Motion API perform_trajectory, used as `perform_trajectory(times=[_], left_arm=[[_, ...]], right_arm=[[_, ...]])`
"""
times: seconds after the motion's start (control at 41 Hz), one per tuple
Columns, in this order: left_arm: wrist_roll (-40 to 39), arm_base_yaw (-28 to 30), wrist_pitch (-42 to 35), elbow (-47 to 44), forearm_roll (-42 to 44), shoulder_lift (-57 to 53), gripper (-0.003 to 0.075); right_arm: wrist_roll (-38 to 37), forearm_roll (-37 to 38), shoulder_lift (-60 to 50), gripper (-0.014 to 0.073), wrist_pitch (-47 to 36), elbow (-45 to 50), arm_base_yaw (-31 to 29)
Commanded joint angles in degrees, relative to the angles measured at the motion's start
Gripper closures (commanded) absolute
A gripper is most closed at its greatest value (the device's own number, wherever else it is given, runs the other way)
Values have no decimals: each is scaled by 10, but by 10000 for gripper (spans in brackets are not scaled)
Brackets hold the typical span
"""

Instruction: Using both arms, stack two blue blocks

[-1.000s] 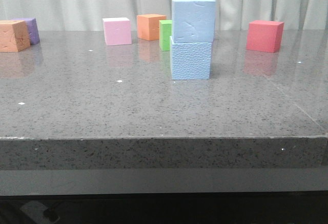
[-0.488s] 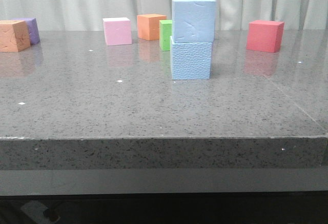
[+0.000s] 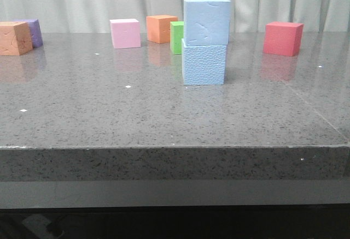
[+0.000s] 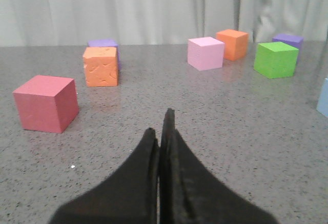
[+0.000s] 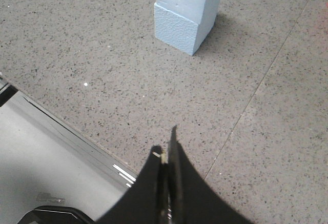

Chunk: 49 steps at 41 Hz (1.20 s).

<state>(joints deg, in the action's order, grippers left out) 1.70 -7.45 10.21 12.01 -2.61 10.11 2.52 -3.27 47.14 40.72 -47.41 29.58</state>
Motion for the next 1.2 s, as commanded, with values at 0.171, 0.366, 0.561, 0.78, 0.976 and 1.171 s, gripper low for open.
perform_trajectory(times=[0.171,0.366,0.561,0.78,0.976,1.171], left_arm=[[-1,50,-145,-115,-3,-94,741],[-1,55,-127,-125,-3,-114,741],[-1,55,-127,-125,-3,-115,741],[-1,55,-127,-125,-3,-115,741],[-1,55,-127,-125,-3,-114,741],[-1,55,-127,-125,-3,-114,741]], right_arm=[[6,-3,-3,713,-35,-14,-3],[6,-3,-3,713,-35,-14,-3],[6,-3,-3,713,-35,-14,-3],[6,-3,-3,661,-35,-14,-3],[6,-3,-3,661,-35,-14,-3],[6,-3,-3,661,-35,-14,-3]])
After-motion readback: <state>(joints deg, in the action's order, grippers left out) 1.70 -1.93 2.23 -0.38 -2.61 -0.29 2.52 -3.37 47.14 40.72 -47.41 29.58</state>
